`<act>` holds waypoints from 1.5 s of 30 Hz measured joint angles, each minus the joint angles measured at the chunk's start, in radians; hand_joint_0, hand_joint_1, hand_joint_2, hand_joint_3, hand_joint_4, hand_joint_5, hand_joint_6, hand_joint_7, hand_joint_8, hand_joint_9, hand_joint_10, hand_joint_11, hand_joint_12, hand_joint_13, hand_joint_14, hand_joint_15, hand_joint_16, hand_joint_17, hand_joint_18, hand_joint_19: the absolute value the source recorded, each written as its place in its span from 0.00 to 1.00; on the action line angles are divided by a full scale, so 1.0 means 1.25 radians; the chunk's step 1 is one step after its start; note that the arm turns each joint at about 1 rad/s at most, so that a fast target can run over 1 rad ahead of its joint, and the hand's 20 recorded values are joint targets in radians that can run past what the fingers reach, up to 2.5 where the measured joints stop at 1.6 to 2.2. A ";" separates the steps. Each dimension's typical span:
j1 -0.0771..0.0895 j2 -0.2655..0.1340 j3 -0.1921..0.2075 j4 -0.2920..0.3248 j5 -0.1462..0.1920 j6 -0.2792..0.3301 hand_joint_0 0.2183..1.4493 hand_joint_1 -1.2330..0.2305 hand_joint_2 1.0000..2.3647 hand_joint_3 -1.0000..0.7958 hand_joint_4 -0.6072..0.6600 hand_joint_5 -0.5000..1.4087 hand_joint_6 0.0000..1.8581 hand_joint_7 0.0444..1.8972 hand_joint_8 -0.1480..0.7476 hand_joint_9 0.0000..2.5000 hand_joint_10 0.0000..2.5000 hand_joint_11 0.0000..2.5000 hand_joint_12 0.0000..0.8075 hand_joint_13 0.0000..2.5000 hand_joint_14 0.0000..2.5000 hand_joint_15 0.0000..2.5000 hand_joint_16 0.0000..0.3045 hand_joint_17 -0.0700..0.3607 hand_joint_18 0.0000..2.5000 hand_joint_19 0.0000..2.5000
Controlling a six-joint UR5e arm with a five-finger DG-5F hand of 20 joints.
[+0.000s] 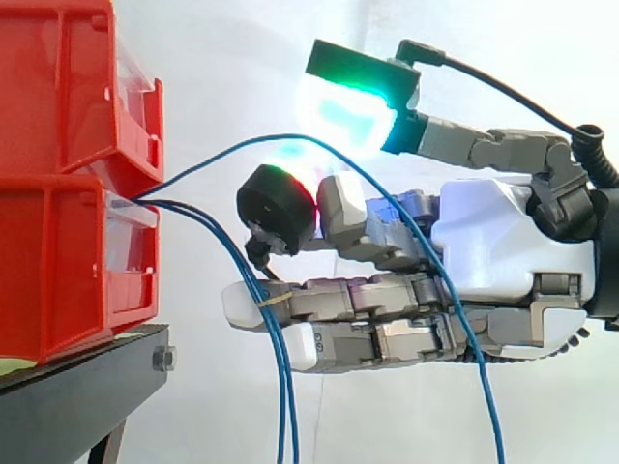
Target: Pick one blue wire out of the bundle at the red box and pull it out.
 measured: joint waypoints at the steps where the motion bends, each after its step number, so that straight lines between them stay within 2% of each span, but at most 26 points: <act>1: 0.000 0.000 0.000 0.000 0.000 0.000 0.28 0.30 0.02 0.46 0.59 0.22 0.43 0.65 0.45 0.45 0.01 0.25 0.38 0.22 0.01 0.13 0.16 0.42 0.18 0.20; 22: 0.001 0.000 0.000 -0.002 0.000 0.002 0.28 0.28 0.01 0.55 0.44 0.23 0.45 0.60 0.45 0.49 0.01 0.24 0.44 0.26 0.00 0.13 0.19 0.46 0.23 0.20; 35: 0.001 0.001 0.000 -0.002 -0.009 0.009 0.30 0.26 0.01 0.58 0.43 0.23 0.45 0.64 0.45 0.49 0.01 0.25 0.42 0.26 0.00 0.13 0.18 0.45 0.24 0.19; 38: 0.001 0.001 0.000 -0.002 -0.011 0.013 0.30 0.25 0.01 0.60 0.42 0.23 0.46 0.61 0.44 0.51 0.01 0.26 0.42 0.27 0.01 0.14 0.18 0.45 0.24 0.19; 45: 0.001 0.002 0.000 -0.006 -0.017 0.020 0.30 0.25 0.01 0.61 0.41 0.23 0.46 0.60 0.44 0.52 0.01 0.26 0.40 0.27 0.00 0.12 0.19 0.46 0.25 0.19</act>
